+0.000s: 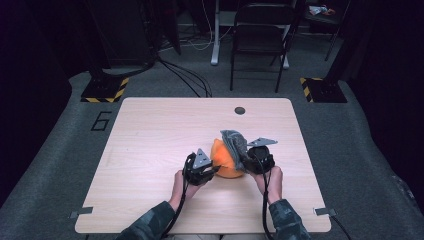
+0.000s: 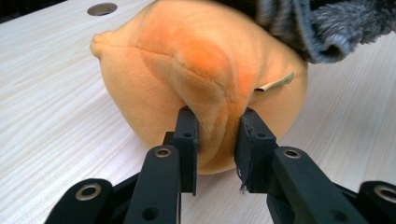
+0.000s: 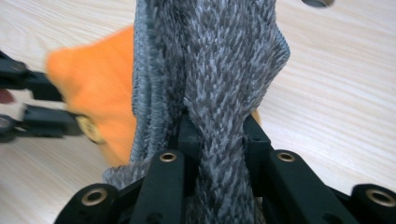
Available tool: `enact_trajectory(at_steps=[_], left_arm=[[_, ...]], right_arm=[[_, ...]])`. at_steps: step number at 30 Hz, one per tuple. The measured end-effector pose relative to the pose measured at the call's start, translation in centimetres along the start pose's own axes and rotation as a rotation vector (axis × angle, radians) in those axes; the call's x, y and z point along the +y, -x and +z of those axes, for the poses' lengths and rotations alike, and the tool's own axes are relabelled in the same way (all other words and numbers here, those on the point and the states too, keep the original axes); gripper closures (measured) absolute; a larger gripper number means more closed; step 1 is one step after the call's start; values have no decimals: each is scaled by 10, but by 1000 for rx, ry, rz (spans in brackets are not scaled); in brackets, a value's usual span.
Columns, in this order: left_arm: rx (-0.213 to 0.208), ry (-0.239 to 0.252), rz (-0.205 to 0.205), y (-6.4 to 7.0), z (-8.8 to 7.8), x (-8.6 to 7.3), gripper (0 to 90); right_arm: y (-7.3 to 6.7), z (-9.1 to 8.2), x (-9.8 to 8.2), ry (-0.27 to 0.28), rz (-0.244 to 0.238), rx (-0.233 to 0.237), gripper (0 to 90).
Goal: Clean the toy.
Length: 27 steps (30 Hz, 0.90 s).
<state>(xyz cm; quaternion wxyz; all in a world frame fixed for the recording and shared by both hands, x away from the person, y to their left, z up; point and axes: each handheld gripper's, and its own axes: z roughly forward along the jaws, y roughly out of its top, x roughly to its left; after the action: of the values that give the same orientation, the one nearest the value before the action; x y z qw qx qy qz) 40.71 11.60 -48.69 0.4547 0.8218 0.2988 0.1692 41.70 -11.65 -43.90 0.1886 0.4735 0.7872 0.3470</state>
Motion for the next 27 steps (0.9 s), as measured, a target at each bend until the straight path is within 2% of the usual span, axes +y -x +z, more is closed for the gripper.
enact_trajectory(at_steps=[2,8,14,19,23,24,25,27], left_arm=[[-4,-2,-2,-2,0,0,720],[-7,-5,-8,-2,1,-1,718],[-1,-2,-3,-2,1,-1,718],[-3,0,-7,-2,1,-2,716],[-14,-3,-23,-4,0,-2,715],[-13,-1,-27,-4,0,-2,714],[-6,5,-18,-5,0,-3,714],[-13,-3,-18,-6,0,-2,712]], right_arm=[[5,2,-4,-15,17,-11,748],[19,9,-12,-38,67,-3,746],[28,16,-20,-74,84,-21,746],[37,24,-28,-113,118,-30,745],[43,41,-41,-189,124,-16,739],[44,43,-44,-165,137,-7,739],[45,43,-43,-172,133,-3,741],[43,39,-38,-194,111,-29,746]])
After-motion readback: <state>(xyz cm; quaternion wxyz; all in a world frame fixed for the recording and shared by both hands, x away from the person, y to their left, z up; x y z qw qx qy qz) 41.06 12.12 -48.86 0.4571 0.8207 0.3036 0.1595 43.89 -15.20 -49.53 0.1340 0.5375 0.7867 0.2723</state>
